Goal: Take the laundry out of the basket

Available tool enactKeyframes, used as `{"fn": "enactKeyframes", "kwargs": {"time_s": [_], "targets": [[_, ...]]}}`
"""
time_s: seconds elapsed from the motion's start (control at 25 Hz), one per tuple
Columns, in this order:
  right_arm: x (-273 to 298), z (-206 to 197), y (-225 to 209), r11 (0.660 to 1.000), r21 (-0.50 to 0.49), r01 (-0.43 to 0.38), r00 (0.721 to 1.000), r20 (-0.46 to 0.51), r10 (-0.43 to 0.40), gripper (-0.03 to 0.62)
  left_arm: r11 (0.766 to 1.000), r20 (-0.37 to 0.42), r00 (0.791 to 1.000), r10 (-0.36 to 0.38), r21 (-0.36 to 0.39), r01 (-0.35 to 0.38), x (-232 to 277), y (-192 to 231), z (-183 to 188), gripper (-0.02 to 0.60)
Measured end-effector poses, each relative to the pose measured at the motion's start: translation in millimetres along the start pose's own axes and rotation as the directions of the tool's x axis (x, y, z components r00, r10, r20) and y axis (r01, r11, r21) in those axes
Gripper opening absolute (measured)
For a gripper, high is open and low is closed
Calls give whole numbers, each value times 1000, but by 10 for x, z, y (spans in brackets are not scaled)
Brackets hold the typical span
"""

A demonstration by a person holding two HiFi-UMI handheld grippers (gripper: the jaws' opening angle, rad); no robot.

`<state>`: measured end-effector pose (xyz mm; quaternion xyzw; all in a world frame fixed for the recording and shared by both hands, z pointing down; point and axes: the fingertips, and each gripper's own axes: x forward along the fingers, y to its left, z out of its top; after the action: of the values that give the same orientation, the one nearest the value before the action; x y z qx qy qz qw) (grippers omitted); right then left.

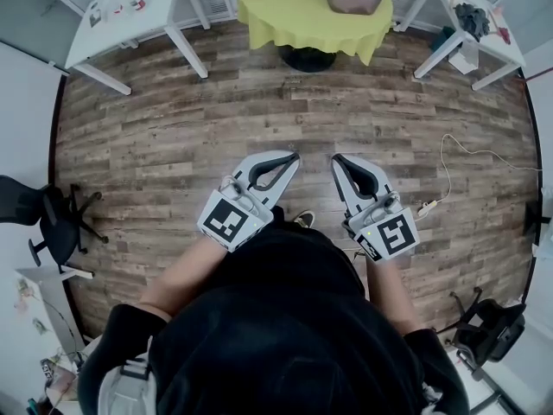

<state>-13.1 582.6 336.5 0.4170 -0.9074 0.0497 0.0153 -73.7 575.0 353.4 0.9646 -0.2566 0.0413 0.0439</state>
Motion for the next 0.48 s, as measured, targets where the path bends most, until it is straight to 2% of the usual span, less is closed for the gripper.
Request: {"fn": "enactKeyframes", "kwargs": {"time_s": [0.48], "targets": [[-270, -29, -174, 1000, -4, -9, 1000, 4, 9, 25, 1000, 0, 1000, 14, 13, -14, 188, -224, 24, 11]]}}
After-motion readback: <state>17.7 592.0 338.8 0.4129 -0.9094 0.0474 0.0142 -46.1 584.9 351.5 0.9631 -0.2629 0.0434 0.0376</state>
